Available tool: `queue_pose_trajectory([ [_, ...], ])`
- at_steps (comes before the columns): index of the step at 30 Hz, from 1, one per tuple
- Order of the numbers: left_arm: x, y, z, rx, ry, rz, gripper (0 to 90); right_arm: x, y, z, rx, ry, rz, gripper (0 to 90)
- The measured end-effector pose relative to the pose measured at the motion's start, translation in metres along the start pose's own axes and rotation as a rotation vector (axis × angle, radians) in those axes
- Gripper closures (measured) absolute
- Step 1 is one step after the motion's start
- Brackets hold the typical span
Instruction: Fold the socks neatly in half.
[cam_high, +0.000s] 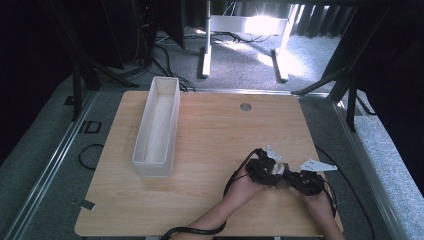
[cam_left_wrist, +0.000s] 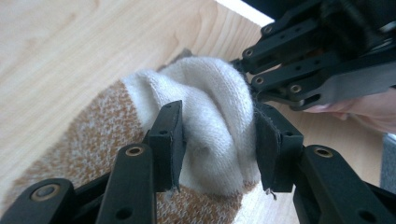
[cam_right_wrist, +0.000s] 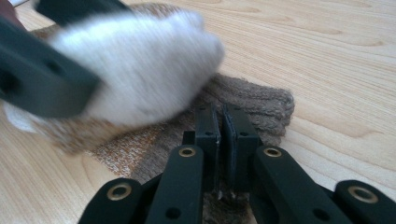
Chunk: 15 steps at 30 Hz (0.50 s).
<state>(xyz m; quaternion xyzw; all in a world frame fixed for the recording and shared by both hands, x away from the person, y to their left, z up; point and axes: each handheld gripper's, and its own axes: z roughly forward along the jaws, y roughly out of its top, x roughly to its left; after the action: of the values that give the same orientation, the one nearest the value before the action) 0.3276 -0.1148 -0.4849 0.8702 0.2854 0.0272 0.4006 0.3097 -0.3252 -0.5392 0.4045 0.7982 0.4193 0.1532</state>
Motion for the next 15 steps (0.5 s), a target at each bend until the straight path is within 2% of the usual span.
queue_pose_trajectory([
  [1, 0.003, 0.0, -0.009, -0.021, -0.004, -0.007, 56.3, 0.001, 0.002, -0.002, -0.002, 0.0, -0.004, 82.8],
  [6, 0.01, 0.0, -0.025, -0.047, -0.007, -0.013, 55.8, 0.002, 0.005, -0.005, -0.005, -0.005, -0.005, 81.9],
  [9, 0.011, -0.001, -0.028, -0.051, -0.018, -0.017, 54.9, 0.001, 0.005, -0.006, -0.009, -0.007, -0.003, 81.6],
  [13, 0.009, -0.001, -0.028, -0.061, -0.035, -0.034, 48.0, 0.0, 0.006, -0.007, -0.008, -0.006, 0.003, 79.9],
  [15, 0.008, -0.001, -0.028, -0.064, -0.03, -0.022, 47.7, 0.0, 0.006, -0.007, -0.007, -0.01, 0.001, 79.9],
])
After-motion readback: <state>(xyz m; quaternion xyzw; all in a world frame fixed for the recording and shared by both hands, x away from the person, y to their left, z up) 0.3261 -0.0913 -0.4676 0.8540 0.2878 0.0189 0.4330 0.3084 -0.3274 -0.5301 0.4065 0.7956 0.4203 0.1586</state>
